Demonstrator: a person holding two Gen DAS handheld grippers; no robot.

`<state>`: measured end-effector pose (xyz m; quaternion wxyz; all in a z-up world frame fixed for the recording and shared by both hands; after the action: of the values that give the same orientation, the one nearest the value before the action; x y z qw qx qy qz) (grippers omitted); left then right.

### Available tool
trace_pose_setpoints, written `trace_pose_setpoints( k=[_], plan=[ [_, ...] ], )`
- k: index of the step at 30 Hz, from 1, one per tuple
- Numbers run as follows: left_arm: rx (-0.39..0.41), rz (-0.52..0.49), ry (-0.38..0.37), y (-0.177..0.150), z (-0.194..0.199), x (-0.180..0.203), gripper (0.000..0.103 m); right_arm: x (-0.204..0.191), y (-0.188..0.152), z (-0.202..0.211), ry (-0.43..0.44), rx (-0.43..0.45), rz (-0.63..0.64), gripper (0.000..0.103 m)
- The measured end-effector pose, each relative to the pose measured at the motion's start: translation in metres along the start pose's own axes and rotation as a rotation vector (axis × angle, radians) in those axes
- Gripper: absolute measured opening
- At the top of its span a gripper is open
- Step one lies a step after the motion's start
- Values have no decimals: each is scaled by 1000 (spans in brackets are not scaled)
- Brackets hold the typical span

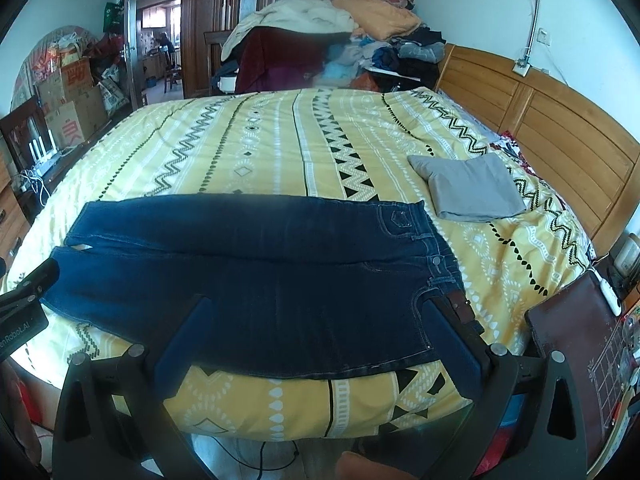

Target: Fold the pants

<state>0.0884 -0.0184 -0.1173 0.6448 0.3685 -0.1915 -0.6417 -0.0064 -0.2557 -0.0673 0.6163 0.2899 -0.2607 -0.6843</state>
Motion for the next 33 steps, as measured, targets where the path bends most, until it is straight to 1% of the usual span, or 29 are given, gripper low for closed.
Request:
trace_pose_setpoints(
  k=[2,3,6,7,9,10,11,12,13,15,17,19,21,23,24,25,26,28,30,33],
  plan=[
    [-6,-30,9,-1,-17,10,103,-1,0,-20,9,-13,-1,103],
    [6,-35,10,0,-24,14,103,-2,1,-28,20,-8,2,103],
    [63,-64,44,1,-60,30,103,-6,0,-74,58,-17,-2,103],
    [50,-67,39,-2,-81,38,103,-6,0,-94,79,-20,-10,103],
    [-10,-63,15,-6,-115,50,103,-6,0,-131,123,-16,-38,103],
    [-39,-62,16,-9,-132,56,103,-5,1,-151,135,-17,-44,103],
    [-66,-67,22,-11,-152,64,103,-4,3,-169,137,-21,-52,103],
    [-74,-75,28,-12,-162,70,103,-1,7,-188,134,-19,-60,103],
    [-78,-83,45,-12,-173,75,103,2,10,-207,129,-26,-68,103],
    [-79,-94,54,-14,-191,85,103,9,16,-244,121,-55,-84,103],
    [-115,-113,69,-26,-208,93,103,13,17,-272,106,-75,-88,103],
    [-158,-159,88,-42,-222,100,103,18,13,-295,87,-90,-93,103],
    [-139,-165,107,-46,-215,100,103,24,4,-313,49,-109,-89,103],
    [-123,-176,126,-48,-205,98,103,32,-19,-331,8,-176,-106,103],
    [-124,-176,131,-50,-200,97,103,35,-32,-343,13,-206,-122,103],
    [-130,-166,134,-53,-195,95,103,37,-35,-344,28,-162,-134,103],
    [-132,-159,133,-54,-194,94,103,37,-34,-343,32,-150,-138,103],
    [-140,-148,124,-59,-188,93,103,37,-34,-346,19,-163,-128,103],
    [-155,-118,97,-64,-185,91,103,38,-34,-346,25,-160,-133,103],
    [-186,-62,36,-72,-181,87,103,41,-35,-347,24,-162,-130,103]
  ],
)
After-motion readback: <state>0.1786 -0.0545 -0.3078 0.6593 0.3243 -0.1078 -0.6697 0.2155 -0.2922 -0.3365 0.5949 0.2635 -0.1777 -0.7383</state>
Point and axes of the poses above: each gripper's, at about its wrist camera, not at the fingertips, and z roughly against the way its jaws point, x to its right, y to its top, the point moved 10 cm from there along -z, roughly the way its jaws point, and after that the axes turned 12 degrees about y, right-handed, at the moved point
